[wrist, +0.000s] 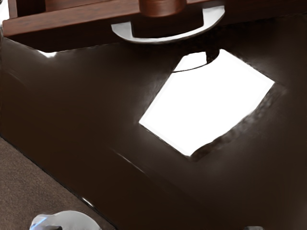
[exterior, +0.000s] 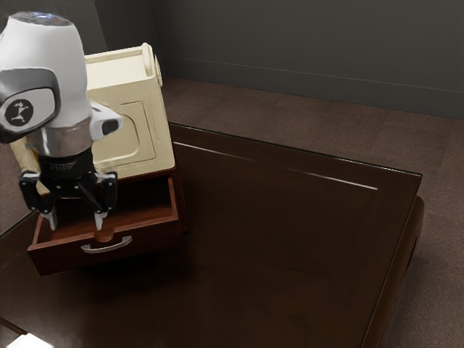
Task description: Push the drawer handle with one arm to close the drawer
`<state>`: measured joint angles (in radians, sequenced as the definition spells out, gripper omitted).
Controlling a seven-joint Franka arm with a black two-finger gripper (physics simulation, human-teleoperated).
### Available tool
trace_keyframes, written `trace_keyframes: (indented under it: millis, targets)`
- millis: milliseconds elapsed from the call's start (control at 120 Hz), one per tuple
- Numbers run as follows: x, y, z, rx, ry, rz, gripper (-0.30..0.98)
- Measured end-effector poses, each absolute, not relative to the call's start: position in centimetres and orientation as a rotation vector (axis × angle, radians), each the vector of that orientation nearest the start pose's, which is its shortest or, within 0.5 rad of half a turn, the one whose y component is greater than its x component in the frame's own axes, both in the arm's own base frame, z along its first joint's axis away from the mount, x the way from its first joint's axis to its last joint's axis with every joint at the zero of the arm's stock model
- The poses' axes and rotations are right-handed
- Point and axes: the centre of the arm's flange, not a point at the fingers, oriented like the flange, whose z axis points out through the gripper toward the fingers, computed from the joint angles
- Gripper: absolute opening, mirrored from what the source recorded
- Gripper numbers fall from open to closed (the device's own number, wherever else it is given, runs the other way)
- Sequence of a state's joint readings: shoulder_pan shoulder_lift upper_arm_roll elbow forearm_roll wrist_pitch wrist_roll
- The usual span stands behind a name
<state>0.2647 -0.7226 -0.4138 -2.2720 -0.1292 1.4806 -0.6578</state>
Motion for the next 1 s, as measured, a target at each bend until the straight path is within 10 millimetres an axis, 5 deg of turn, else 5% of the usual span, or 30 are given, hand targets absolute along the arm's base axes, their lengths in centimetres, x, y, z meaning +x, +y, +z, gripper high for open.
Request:
trace_keyframes:
  millis: [175,383,542,1000]
  targets:
    - [32.0,-8.7,50.5,-2.796,-1.142,0.091,0.16]
    - [32.5,-7.0,45.3,-2.795,-1.327,0.035,-0.02]
    - [34.1,-4.1,43.3,-2.792,-1.447,0.004,-0.07]
    - [37.6,-1.2,40.4,-2.819,-1.361,-0.142,-0.1]
